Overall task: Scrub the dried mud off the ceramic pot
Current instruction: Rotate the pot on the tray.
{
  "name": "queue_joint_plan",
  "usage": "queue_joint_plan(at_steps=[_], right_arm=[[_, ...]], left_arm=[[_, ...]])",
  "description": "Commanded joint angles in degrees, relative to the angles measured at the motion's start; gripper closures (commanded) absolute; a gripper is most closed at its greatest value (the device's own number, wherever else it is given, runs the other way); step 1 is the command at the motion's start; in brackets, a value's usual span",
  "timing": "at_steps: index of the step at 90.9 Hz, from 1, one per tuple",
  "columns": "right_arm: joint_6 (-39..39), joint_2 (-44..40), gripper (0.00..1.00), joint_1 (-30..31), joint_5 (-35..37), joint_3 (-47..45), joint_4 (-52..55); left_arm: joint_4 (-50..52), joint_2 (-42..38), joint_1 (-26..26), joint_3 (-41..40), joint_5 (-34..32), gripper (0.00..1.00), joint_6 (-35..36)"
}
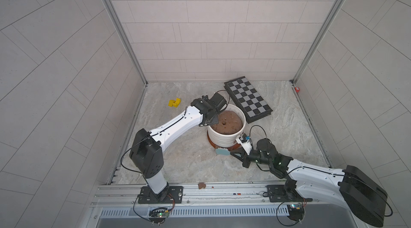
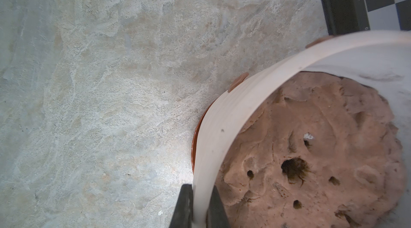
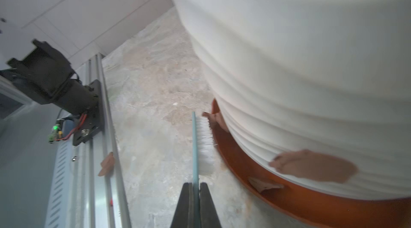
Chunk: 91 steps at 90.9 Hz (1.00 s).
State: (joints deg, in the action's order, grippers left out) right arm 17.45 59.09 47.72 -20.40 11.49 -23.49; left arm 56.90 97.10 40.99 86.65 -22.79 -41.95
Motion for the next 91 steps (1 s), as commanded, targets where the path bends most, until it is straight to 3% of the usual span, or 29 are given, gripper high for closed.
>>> queue_joint_plan(at_steps=[1,41,78,91], right_arm=[[3.0,-1.8,1.0,0.5,-4.5,-1.0,-7.5],[-0.1,-13.6,1.0,-1.1,-7.5,2.7,1.7],[-3.9,-12.5,1.0,-5.8,-14.5,8.5,8.1],[-6.0,-12.1,1.0,-7.2,-14.6,9.6,10.2]], left_arm=[[-1.0,1.8,-1.1,0.6,1.2,1.0,0.1],[-3.0,1.7,-2.6,-0.2,-2.6,1.0,11.5],[-5.7,0.8,-4.9,-1.7,3.8,1.0,29.7],[-5.9,0.3,-6.9,-1.4,10.3,1.0,36.6]])
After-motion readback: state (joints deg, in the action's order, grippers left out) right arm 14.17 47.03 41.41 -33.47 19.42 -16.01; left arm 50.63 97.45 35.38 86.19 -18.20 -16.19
